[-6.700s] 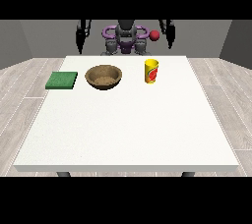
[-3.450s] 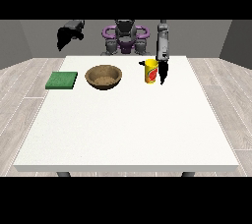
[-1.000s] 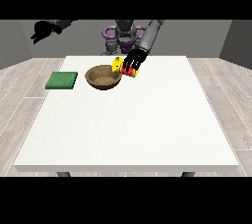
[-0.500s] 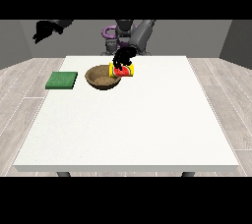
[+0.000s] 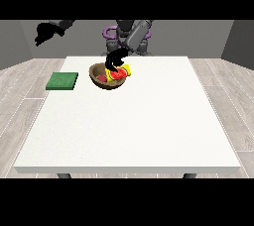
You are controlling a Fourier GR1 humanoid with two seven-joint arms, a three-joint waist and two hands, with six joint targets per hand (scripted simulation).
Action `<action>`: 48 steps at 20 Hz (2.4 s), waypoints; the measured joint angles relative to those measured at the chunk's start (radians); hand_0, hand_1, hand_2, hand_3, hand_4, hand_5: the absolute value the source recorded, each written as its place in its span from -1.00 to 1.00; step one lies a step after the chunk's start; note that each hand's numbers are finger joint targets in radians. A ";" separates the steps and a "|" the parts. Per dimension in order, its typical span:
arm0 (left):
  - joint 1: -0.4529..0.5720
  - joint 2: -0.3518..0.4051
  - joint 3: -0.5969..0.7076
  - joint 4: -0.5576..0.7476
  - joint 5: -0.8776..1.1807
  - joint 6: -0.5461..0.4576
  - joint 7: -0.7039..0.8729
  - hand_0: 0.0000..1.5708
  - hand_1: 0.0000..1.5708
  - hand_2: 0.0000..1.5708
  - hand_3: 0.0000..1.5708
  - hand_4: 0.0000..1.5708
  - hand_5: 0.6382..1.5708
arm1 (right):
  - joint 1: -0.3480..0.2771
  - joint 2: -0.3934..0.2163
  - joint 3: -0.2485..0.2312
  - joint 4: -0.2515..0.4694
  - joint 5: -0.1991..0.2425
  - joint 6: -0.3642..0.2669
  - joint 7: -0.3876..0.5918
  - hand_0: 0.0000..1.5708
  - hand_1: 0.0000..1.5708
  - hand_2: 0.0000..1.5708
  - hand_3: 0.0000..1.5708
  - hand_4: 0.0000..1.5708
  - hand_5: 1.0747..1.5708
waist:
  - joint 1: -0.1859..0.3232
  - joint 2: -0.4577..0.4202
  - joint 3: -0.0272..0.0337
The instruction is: Pick the cup and pour the ball into the bowl, then pick the bowl and place it on the pad
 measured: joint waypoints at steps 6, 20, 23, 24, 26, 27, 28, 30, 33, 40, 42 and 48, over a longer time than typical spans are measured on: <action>-0.009 -0.004 -0.054 -0.099 -0.071 -0.145 0.063 0.95 0.95 1.00 1.00 0.85 0.28 | -0.020 0.005 -0.002 0.024 0.000 0.000 -0.017 -1.00 -1.00 -0.54 -0.17 -0.26 0.97 | -0.003 0.002 -0.0006; 0.015 0.047 0.111 -0.354 0.067 -0.199 -0.080 0.85 0.85 1.00 1.00 0.67 0.64 | 0.106 -0.045 -0.065 0.093 -0.008 -0.013 -0.061 -1.00 -1.00 -0.46 -0.29 -0.28 0.97 | 0.125 -0.096 -0.0016; 0.030 0.100 0.202 -0.411 0.163 -0.153 -0.136 1.00 1.00 1.00 1.00 0.46 0.85 | 0.138 -0.054 -0.073 0.099 -0.006 -0.017 -0.071 -1.00 -1.00 -0.40 -0.21 -0.27 0.97 | 0.163 -0.114 -0.0019; 0.036 0.116 0.232 -0.433 0.199 -0.142 -0.158 0.99 0.99 1.00 1.00 0.46 0.83 | 0.151 -0.055 -0.078 0.104 -0.005 -0.022 -0.077 -1.00 -1.00 -0.40 -0.19 -0.28 0.98 | 0.181 -0.119 -0.0022; 0.062 0.156 0.298 -0.459 0.276 -0.110 -0.205 0.95 0.95 1.00 1.00 0.62 0.74 | 0.157 -0.045 -0.075 0.094 -0.002 -0.038 -0.076 -1.00 -1.00 -0.40 -0.16 -0.26 0.98 | 0.197 -0.114 -0.0026; 0.075 0.169 0.327 -0.475 0.318 -0.103 -0.235 0.94 0.94 1.00 1.00 0.68 0.74 | 0.160 -0.041 -0.075 0.091 -0.002 -0.042 -0.080 -1.00 -1.00 -0.37 -0.16 -0.26 0.98 | 0.206 -0.108 -0.0028; 0.097 0.179 0.357 -0.483 0.359 -0.091 -0.261 0.95 0.95 1.00 1.00 0.72 0.70 | 0.160 -0.028 -0.067 0.079 0.002 -0.051 -0.073 -1.00 -1.00 -0.37 -0.08 -0.26 0.99 | 0.205 -0.106 -0.0031; 0.134 0.199 0.412 -0.502 0.444 -0.082 -0.327 0.80 0.80 1.00 1.00 0.77 0.59 | 0.153 -0.004 -0.053 0.055 0.006 -0.069 -0.065 -1.00 -1.00 -0.35 -0.11 -0.24 1.00 | 0.206 -0.095 -0.0036; 0.166 0.189 0.498 -0.542 0.609 -0.124 -0.422 0.21 0.21 0.42 0.29 0.84 0.35 | 0.134 0.029 -0.038 0.032 0.007 -0.090 -0.049 -1.00 -1.00 -0.30 -0.17 -0.23 1.00 | 0.214 -0.070 -0.0051; 0.155 0.045 0.779 -0.689 1.116 -0.323 -0.502 -1.00 -1.00 -1.00 -1.00 -0.38 0.96 | 0.113 0.080 -0.032 0.021 -0.008 -0.109 -0.038 -1.00 -1.00 -0.49 -0.45 -0.14 1.00 | 0.252 -0.029 -0.0166; 0.155 0.049 0.855 -0.718 1.251 -0.429 -0.512 -1.00 -1.00 -1.00 -1.00 -0.44 0.94 | 0.121 0.092 -0.035 0.021 -0.015 -0.116 -0.037 -1.00 -1.00 -0.47 -0.50 -0.12 1.00 | 0.276 -0.024 -0.0146; 0.138 0.213 1.054 -0.716 1.563 -0.778 -0.458 -1.00 -1.00 -1.00 -1.00 -0.63 0.94 | 0.167 0.152 -0.029 0.002 -0.029 -0.127 -0.070 -1.00 -1.00 -1.00 -1.00 -1.00 0.99 | 0.310 0.002 -0.0066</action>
